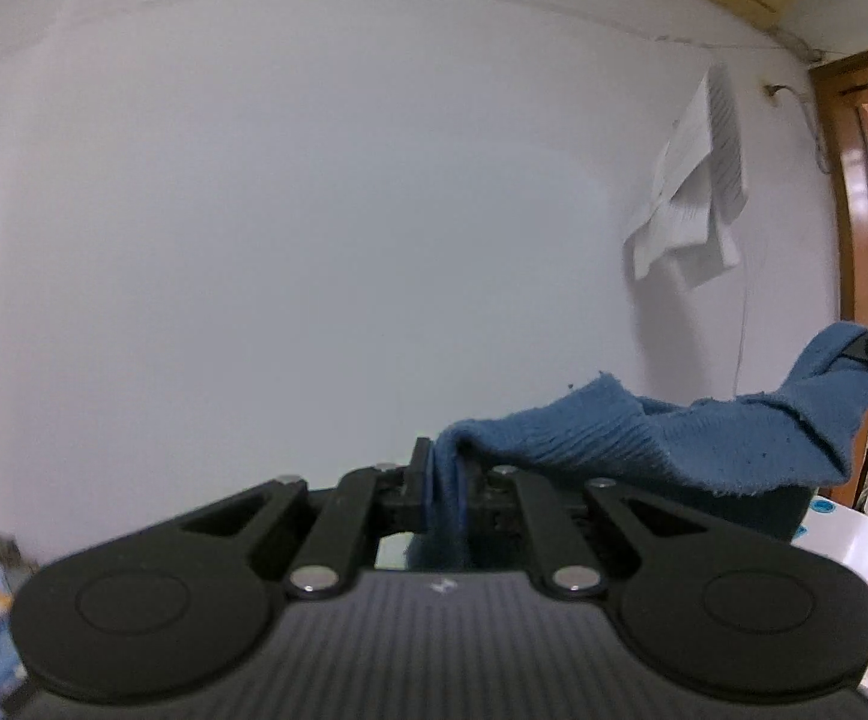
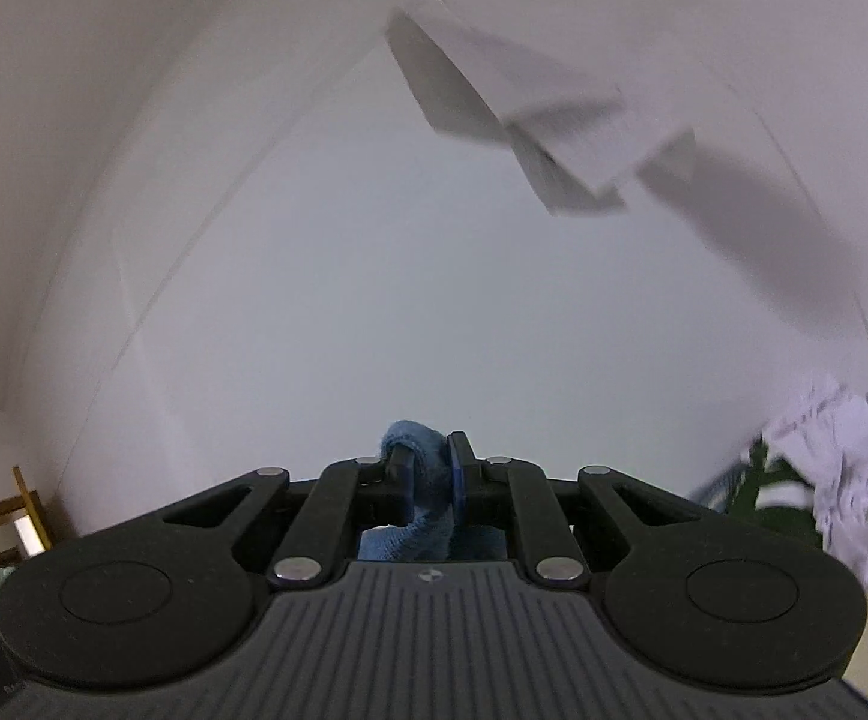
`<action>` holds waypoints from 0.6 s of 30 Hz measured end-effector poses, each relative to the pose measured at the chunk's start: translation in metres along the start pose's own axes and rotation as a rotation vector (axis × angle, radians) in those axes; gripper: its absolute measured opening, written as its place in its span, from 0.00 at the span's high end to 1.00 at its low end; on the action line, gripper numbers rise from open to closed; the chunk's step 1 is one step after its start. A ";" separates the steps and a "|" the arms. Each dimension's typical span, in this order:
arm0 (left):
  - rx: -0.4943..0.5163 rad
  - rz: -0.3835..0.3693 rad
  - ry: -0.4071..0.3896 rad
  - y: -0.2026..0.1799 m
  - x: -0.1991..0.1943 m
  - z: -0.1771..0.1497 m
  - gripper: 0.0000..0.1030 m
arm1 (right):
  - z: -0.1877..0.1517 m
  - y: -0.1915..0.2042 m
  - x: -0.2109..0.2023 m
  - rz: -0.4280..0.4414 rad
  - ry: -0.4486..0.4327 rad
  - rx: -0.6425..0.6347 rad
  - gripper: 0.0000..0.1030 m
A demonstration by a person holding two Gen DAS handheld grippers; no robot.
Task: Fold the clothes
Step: 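Lift the blue sweater high by its hem with both grippers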
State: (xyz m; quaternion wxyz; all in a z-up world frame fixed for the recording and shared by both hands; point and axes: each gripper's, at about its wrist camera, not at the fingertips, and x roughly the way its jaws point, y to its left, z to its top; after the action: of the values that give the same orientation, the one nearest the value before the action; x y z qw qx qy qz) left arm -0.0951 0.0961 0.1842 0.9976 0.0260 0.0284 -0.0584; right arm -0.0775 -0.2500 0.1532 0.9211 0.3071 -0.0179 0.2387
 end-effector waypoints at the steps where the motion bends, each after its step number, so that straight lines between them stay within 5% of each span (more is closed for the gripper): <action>1: 0.007 -0.007 -0.010 0.001 -0.002 0.007 0.93 | 0.002 0.005 -0.004 0.001 -0.020 -0.003 0.89; 10: 0.072 -0.054 -0.104 0.004 -0.032 0.074 0.93 | 0.023 0.049 -0.025 -0.017 -0.150 -0.066 0.89; 18: 0.124 -0.018 -0.146 -0.005 -0.069 0.105 0.92 | 0.032 0.076 -0.048 -0.015 -0.198 -0.108 0.89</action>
State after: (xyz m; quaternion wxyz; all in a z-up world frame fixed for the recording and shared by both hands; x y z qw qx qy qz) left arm -0.1582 0.0933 0.2923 0.9929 0.0829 -0.0478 -0.0705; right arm -0.1511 -0.2355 0.2129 0.9318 0.2792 -0.1192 0.1990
